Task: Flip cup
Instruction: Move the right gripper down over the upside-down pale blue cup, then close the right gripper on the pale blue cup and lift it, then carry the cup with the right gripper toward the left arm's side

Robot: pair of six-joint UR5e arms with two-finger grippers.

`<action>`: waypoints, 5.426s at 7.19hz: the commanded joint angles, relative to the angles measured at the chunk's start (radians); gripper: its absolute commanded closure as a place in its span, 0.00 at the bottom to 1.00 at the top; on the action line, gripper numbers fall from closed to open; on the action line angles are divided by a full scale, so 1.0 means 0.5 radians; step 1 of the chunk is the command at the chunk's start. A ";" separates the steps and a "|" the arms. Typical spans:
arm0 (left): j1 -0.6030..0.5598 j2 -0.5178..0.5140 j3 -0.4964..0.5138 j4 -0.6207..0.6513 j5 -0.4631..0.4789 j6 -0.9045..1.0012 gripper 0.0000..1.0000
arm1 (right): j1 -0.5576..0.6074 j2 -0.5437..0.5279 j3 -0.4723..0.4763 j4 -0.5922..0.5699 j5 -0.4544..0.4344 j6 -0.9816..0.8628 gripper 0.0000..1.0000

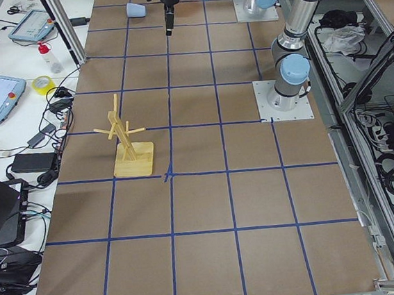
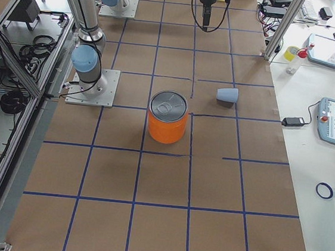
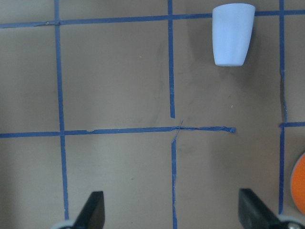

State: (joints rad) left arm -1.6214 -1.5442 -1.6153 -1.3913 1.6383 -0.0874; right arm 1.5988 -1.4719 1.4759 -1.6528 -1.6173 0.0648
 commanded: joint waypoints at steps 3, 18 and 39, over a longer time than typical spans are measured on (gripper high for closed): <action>0.000 0.002 0.000 0.000 0.000 0.000 0.00 | -0.034 0.436 0.208 -0.731 -0.223 0.002 0.00; 0.000 0.002 0.000 0.000 0.003 0.000 0.00 | -0.378 1.088 0.171 -1.551 -0.033 -0.127 0.91; 0.497 -0.280 -0.144 0.091 -0.531 0.101 0.00 | 0.837 1.186 0.119 -1.845 0.200 -2.569 0.05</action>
State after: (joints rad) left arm -1.3985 -1.6413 -1.6645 -1.3733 1.3838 -0.0499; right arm 2.0161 -0.8781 1.5415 -2.5868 -1.5173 -1.2197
